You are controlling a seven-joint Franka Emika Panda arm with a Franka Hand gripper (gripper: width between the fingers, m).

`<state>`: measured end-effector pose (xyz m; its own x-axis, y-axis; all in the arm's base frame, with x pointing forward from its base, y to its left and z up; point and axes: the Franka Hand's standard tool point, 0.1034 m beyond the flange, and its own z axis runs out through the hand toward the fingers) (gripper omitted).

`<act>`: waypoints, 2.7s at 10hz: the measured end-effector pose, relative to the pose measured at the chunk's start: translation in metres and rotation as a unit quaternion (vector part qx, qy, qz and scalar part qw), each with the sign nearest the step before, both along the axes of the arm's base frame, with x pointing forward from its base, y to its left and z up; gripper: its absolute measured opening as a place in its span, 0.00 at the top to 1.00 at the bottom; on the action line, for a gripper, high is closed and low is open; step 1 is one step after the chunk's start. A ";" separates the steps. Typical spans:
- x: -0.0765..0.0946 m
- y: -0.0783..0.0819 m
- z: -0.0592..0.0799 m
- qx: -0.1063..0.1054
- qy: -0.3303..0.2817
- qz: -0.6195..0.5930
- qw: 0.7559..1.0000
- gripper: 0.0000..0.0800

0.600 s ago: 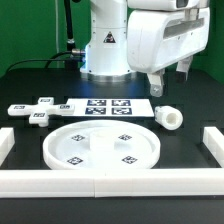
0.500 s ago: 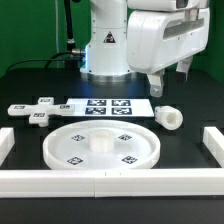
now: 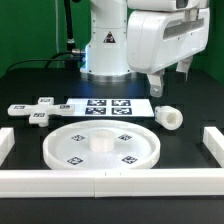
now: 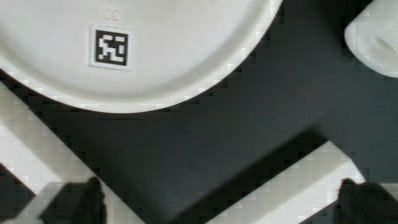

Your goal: Assemble round table

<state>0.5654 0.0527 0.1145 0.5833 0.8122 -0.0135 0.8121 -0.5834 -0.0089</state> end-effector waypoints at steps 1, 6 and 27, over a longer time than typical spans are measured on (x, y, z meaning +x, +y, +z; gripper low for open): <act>-0.007 -0.021 -0.006 -0.002 -0.002 0.028 1.000 0.19; -0.014 -0.084 -0.038 -0.003 -0.011 0.059 0.998 0.19; -0.021 -0.101 -0.097 0.004 -0.007 0.064 0.998 0.19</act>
Offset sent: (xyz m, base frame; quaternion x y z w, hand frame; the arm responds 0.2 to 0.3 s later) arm -0.0053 -0.0549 -0.0353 -0.0153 0.0345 -0.0570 0.9977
